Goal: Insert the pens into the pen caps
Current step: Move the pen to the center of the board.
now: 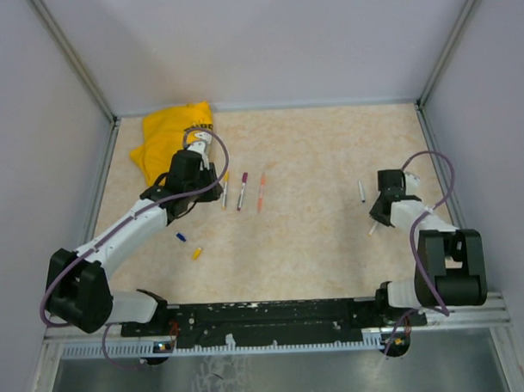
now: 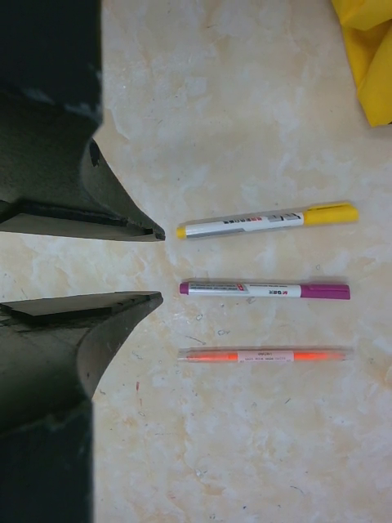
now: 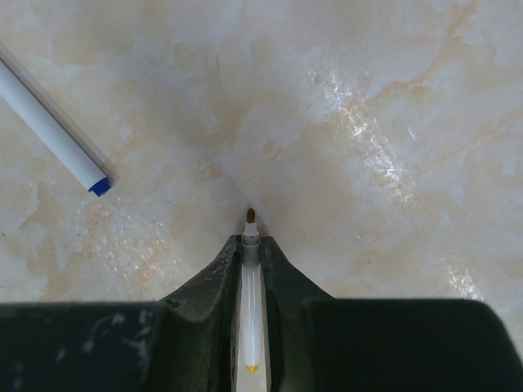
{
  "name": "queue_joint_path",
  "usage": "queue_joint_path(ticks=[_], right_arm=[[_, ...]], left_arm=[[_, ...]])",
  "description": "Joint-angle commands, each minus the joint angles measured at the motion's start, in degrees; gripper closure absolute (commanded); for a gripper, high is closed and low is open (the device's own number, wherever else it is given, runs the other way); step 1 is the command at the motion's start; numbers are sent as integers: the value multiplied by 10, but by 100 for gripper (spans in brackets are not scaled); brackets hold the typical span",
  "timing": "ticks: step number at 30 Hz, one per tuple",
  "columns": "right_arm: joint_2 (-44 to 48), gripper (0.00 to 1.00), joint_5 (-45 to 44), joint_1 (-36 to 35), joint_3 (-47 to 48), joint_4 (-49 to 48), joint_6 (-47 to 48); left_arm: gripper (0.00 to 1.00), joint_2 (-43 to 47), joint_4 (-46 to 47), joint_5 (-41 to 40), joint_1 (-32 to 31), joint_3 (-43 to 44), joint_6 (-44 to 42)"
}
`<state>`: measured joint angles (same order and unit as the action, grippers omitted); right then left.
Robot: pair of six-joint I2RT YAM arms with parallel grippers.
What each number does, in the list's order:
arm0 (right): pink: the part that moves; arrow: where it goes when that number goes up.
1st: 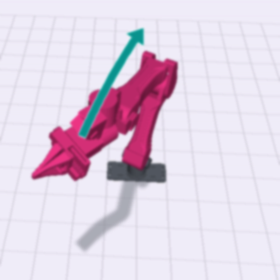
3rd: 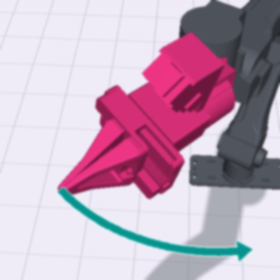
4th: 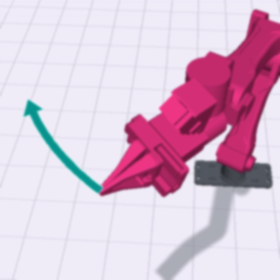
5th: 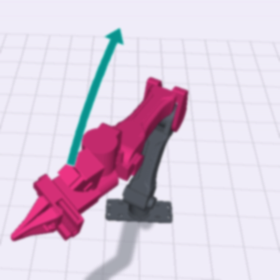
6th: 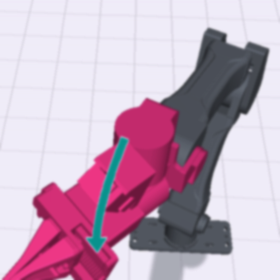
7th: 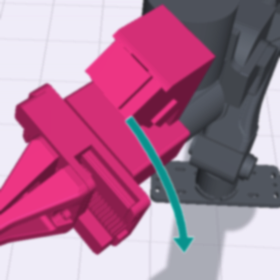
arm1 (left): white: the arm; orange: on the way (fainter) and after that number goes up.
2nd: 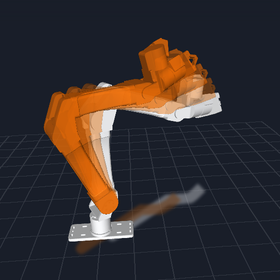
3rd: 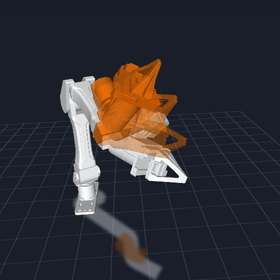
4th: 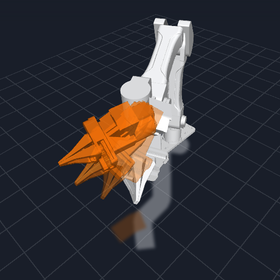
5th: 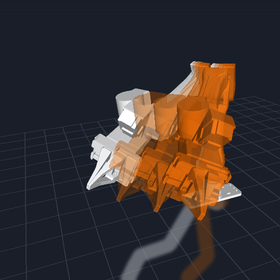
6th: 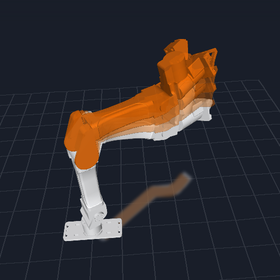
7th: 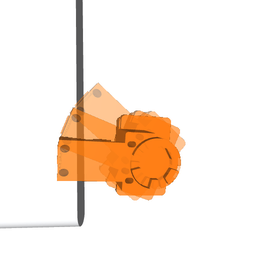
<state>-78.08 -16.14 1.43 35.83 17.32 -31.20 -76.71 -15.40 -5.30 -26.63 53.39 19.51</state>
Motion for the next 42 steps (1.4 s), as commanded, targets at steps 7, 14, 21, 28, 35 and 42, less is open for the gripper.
queue_joint_path(ticks=[7,14,21,28,35,42], right_arm=[[91,93,49,2,9,13,56],[122,100,151,-48,21,-2,86],[86,100,108,-217,53,-21,56],[-8,99,60,-363,97,-34,7],[-54,98,4,-414,99,-33,-52],[-73,94,-9,-420,91,-39,-58]], left_arm=[[63,12,16,6,4,-6,3],[61,22,31,24,6,-17,7],[59,40,30,16,9,-27,13],[59,55,27,20,17,-51,38],[59,76,7,-14,28,-69,64],[58,76,-1,-23,37,-87,92]])
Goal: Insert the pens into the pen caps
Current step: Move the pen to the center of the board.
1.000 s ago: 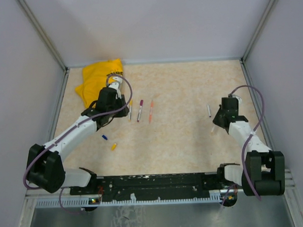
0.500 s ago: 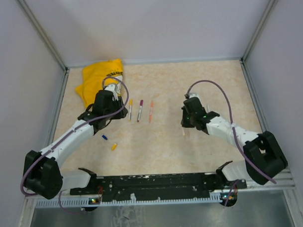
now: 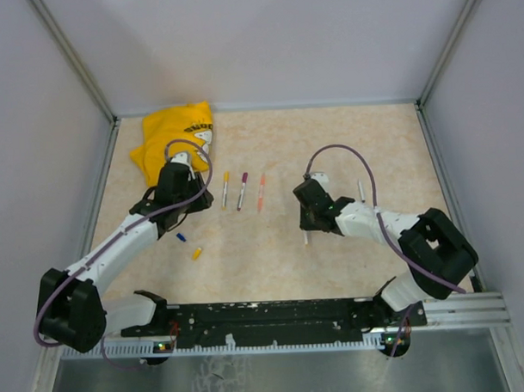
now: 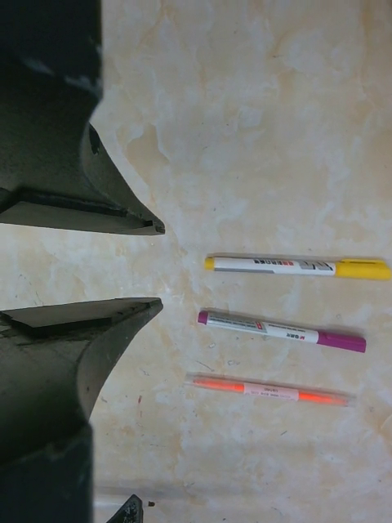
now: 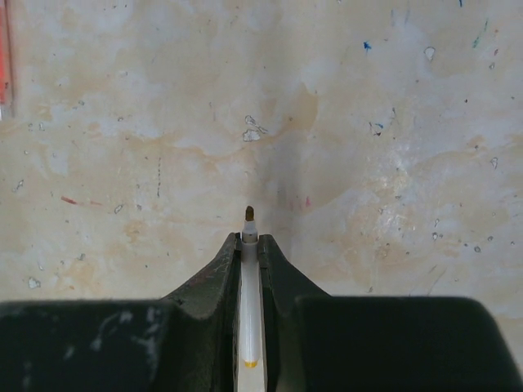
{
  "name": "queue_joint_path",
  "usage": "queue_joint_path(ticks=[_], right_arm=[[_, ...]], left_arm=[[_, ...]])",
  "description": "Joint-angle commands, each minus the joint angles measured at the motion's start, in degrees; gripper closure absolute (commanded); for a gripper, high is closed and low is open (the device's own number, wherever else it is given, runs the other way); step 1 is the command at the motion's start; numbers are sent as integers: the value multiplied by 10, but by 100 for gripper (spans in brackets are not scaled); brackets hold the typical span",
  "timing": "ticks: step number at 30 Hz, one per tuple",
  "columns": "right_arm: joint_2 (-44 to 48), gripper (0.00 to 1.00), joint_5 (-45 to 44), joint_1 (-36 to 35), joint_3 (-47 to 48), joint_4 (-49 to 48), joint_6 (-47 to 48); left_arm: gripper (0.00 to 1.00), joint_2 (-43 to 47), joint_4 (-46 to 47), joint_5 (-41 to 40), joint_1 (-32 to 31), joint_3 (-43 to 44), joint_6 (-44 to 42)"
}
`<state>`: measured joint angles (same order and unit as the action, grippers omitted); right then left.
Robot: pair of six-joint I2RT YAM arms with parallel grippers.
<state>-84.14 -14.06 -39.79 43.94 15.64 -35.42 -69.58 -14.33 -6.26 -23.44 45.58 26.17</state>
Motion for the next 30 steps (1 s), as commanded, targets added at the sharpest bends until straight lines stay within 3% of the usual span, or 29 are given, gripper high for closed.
queue_joint_path(ticks=[1,16,30], right_arm=[[-15,93,-27,-8,8,-25,-16],[-5,71,-2,-8,6,-38,-3],[82,69,-3,-8,-7,-29,27]], left_arm=[[58,3,-13,-14,6,-10,29],[51,5,-48,-54,15,-28,53],[49,19,-127,-47,21,-63,122]])
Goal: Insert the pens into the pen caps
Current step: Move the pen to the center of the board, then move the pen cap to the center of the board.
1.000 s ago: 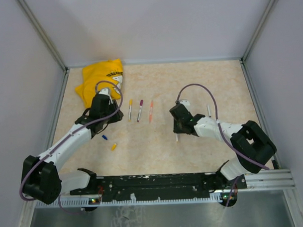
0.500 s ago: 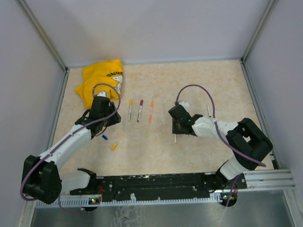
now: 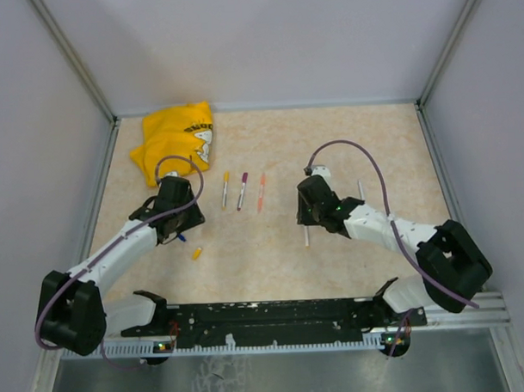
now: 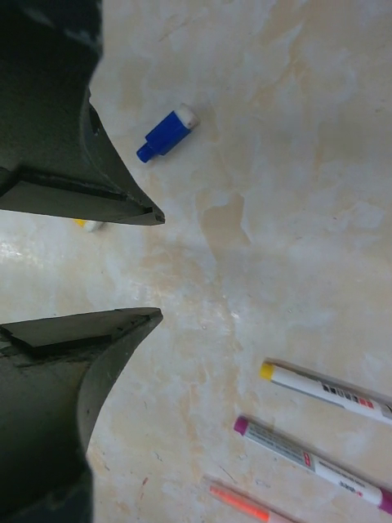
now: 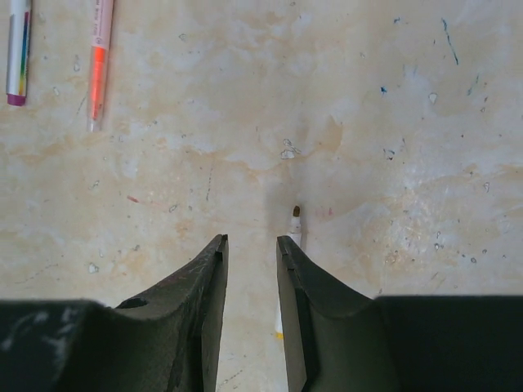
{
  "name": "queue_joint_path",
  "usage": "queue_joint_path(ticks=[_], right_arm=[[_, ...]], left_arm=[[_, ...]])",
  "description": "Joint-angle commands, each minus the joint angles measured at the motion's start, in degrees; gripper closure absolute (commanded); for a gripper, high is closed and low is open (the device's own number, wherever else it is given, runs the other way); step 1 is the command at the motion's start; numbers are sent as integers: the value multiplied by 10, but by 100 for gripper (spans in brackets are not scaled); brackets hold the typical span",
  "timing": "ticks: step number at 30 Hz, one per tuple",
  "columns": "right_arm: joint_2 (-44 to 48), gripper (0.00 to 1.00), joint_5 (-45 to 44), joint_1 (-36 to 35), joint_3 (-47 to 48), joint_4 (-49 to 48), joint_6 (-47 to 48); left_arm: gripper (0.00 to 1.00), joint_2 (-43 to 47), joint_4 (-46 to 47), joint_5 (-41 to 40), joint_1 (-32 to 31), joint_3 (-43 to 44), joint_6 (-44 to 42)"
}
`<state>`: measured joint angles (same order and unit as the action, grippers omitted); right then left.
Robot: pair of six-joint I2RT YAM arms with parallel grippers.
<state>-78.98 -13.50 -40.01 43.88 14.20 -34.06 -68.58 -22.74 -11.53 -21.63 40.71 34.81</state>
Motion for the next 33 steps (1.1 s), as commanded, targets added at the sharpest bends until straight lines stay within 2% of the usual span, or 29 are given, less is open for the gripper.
queue_joint_path(ticks=[1,5,14,27,33], right_arm=[[33,69,-9,-6,-10,-16,14],[42,69,-6,-6,-23,-26,11],[47,68,1,-6,-35,-35,11],[41,68,18,-6,-38,-49,5],[38,68,18,-6,-38,-50,8]], left_arm=[[49,3,-59,7,3,-13,43],[50,-21,-110,13,3,-7,65],[48,-27,-128,50,2,-19,56],[45,-79,-163,34,-30,-18,64],[47,-83,-164,32,-42,-23,69]])
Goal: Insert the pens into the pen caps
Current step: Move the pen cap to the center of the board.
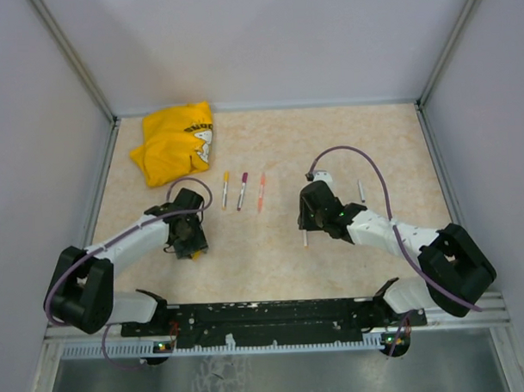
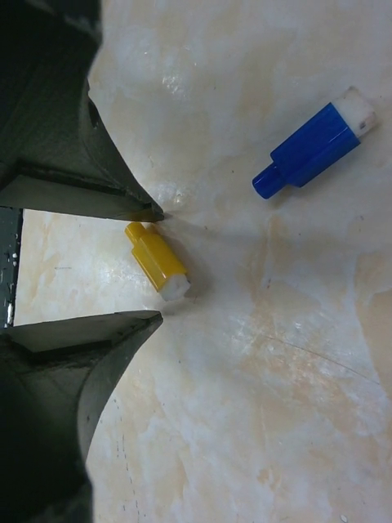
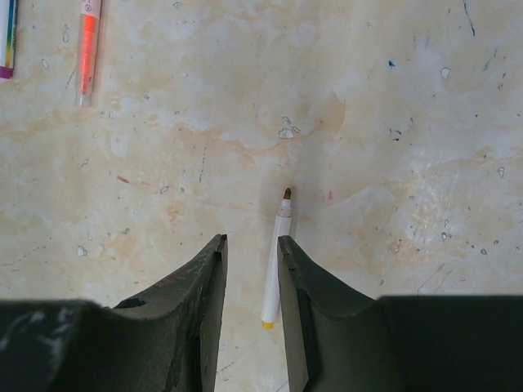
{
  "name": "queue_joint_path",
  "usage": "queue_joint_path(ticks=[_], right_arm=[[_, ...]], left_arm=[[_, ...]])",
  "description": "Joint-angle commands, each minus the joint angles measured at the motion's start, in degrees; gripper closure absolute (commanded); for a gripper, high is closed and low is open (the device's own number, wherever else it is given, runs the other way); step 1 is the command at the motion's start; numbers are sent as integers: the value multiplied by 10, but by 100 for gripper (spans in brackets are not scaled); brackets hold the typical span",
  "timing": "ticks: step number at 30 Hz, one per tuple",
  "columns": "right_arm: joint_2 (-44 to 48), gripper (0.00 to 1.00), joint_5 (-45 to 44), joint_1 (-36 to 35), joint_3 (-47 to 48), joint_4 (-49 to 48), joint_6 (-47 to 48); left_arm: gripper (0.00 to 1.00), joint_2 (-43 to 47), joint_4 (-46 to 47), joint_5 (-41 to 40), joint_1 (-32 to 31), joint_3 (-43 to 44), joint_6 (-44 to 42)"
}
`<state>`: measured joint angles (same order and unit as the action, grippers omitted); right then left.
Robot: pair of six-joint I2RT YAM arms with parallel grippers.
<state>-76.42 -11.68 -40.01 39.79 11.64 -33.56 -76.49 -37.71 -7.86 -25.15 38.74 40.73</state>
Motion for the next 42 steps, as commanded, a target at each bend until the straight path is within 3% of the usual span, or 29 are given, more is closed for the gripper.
queue_joint_path(ticks=[1,15,27,33,42], right_arm=[[11,68,1,-6,3,-26,3],[7,68,0,-6,12,-20,6],[11,68,-3,-6,16,-13,6],[41,68,-33,-6,9,-11,0],[171,67,-130,-6,-22,-5,-29]], left_arm=[[48,-6,-13,-5,-7,-2,8],[68,-51,8,1,-7,13,-26],[92,-47,24,39,-13,27,-55],[94,-46,23,19,-76,90,-65],[93,-146,70,37,-169,205,-62]])
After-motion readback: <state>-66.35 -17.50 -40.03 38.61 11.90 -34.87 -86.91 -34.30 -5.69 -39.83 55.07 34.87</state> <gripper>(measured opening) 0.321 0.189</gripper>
